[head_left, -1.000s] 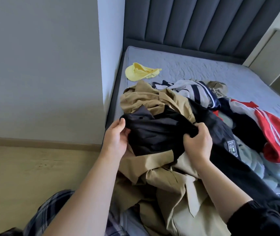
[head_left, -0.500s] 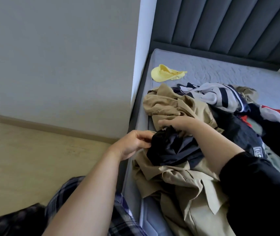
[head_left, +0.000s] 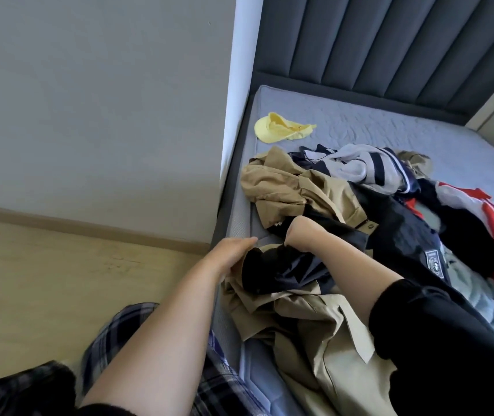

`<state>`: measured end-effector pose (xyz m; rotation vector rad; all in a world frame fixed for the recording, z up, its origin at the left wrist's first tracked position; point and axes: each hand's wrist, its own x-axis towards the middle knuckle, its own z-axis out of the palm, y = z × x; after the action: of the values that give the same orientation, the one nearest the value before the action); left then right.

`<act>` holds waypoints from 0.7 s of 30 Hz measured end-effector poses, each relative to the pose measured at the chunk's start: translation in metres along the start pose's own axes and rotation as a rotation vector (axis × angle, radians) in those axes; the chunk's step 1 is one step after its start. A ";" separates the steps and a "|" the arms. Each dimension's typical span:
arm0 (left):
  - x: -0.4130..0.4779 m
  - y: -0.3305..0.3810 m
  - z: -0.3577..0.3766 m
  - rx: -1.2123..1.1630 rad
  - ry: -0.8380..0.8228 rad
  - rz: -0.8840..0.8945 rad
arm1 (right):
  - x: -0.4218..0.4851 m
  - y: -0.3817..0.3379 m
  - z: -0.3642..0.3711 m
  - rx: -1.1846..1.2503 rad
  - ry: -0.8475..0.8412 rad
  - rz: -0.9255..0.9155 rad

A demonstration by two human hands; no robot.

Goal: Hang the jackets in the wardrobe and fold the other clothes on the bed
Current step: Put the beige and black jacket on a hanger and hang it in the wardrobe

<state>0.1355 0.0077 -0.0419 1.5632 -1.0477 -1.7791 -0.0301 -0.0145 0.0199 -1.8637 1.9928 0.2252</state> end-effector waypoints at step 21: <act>-0.011 0.040 -0.076 -0.660 0.670 0.328 | -0.008 -0.104 -0.075 0.194 0.513 -0.524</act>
<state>0.2079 -0.0207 -0.0041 1.3053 -0.3101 -1.0771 0.0587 -0.0462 0.1070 -2.3862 1.6332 -0.6269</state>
